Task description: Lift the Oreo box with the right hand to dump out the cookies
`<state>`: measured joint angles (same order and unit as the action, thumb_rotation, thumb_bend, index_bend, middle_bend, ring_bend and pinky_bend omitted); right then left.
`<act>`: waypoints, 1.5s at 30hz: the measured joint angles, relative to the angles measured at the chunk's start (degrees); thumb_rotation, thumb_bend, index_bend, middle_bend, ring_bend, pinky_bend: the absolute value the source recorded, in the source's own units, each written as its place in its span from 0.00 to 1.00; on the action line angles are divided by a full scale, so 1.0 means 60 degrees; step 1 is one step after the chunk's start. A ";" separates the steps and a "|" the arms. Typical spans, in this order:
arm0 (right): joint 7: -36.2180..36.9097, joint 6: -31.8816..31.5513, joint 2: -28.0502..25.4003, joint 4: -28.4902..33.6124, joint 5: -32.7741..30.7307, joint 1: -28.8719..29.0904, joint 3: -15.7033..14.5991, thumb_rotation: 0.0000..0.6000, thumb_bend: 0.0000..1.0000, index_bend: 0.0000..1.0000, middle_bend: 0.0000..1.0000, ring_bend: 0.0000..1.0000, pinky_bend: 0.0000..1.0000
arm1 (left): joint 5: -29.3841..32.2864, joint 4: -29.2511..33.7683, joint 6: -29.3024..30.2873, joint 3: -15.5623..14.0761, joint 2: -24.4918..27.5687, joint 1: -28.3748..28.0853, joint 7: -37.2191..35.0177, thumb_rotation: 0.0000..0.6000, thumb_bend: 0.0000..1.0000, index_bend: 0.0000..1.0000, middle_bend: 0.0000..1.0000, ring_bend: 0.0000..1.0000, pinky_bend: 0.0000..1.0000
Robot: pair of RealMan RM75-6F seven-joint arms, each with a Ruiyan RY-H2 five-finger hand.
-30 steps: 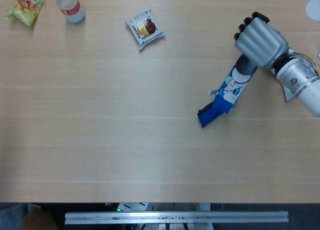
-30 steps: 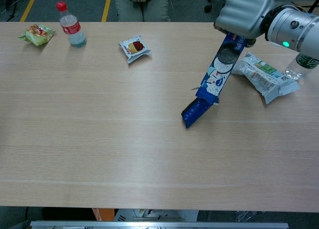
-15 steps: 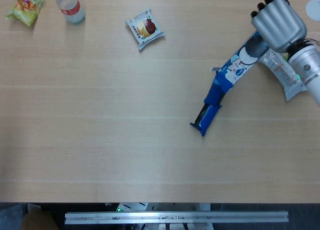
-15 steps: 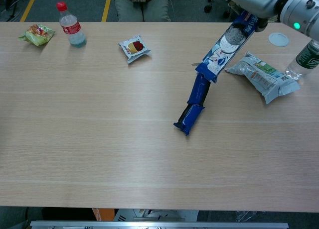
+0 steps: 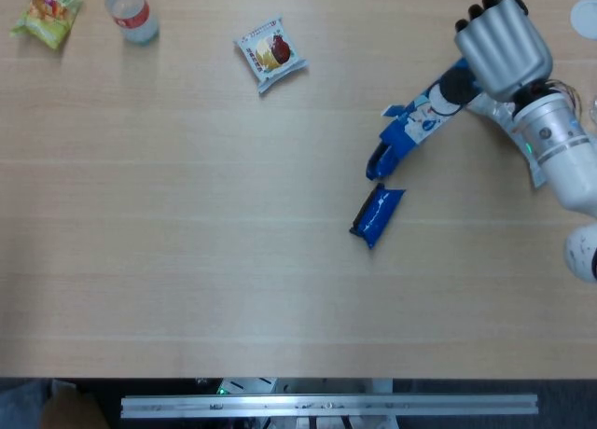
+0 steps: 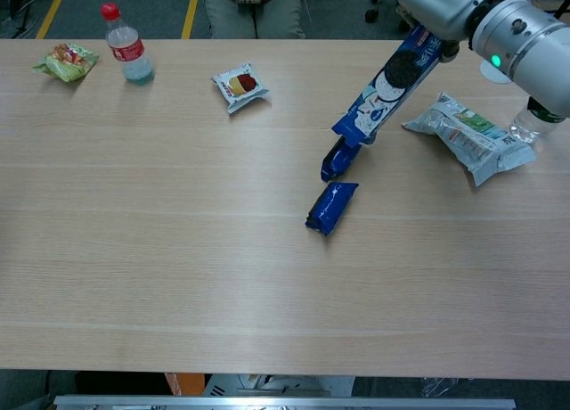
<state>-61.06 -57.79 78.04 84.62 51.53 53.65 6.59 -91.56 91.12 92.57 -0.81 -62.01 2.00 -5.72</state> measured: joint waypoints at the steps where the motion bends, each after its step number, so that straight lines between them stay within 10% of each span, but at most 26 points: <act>1: 0.0206 -0.0050 -0.0061 0.0117 0.0047 -0.0040 0.0035 1.00 0.00 0.59 0.48 0.40 0.49 | -0.0017 -0.0002 0.0023 0.0001 0.0001 0.0002 -0.0011 1.00 0.27 0.22 0.17 0.15 0.10; 12: 0.2233 -0.0314 -0.0771 0.1079 0.1356 -0.0621 -0.0052 1.00 0.00 0.59 0.48 0.40 0.49 | -0.0043 -0.0009 0.0081 -0.0003 0.0007 0.0025 -0.0034 1.00 0.27 0.22 0.17 0.15 0.10; 28: 0.4840 -0.0352 -0.0891 0.1425 0.5063 -0.2049 -0.2095 1.00 0.00 0.58 0.48 0.40 0.49 | -0.0004 0.0126 -0.0138 0.0032 -0.0064 -0.0111 0.0258 1.00 0.27 0.22 0.17 0.15 0.10; 32: 0.5323 -0.0395 -0.0721 0.0978 0.5577 -0.2459 -0.2492 1.00 0.00 0.42 0.40 0.36 0.48 | -0.0021 0.0201 -0.0180 0.0030 -0.0074 -0.0144 0.0362 1.00 0.27 0.22 0.17 0.15 0.10; 36: 0.5721 -0.0219 -0.0564 0.0603 0.5616 -0.2728 -0.2645 1.00 0.00 0.01 0.11 0.14 0.26 | -0.0054 0.0276 -0.0210 0.0022 -0.0069 -0.0174 0.0463 1.00 0.27 0.22 0.17 0.15 0.10; 45: 0.6400 -0.0728 -0.0703 0.0551 0.5446 -0.3137 -0.2113 1.00 0.00 0.00 0.00 0.00 0.12 | -0.0072 0.0429 -0.0152 0.0022 0.0015 -0.0165 0.0589 1.00 0.27 0.22 0.17 0.15 0.10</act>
<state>-22.66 -62.16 73.83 87.92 84.21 34.83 -6.08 -91.99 93.69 91.66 -0.68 -61.92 1.02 -2.18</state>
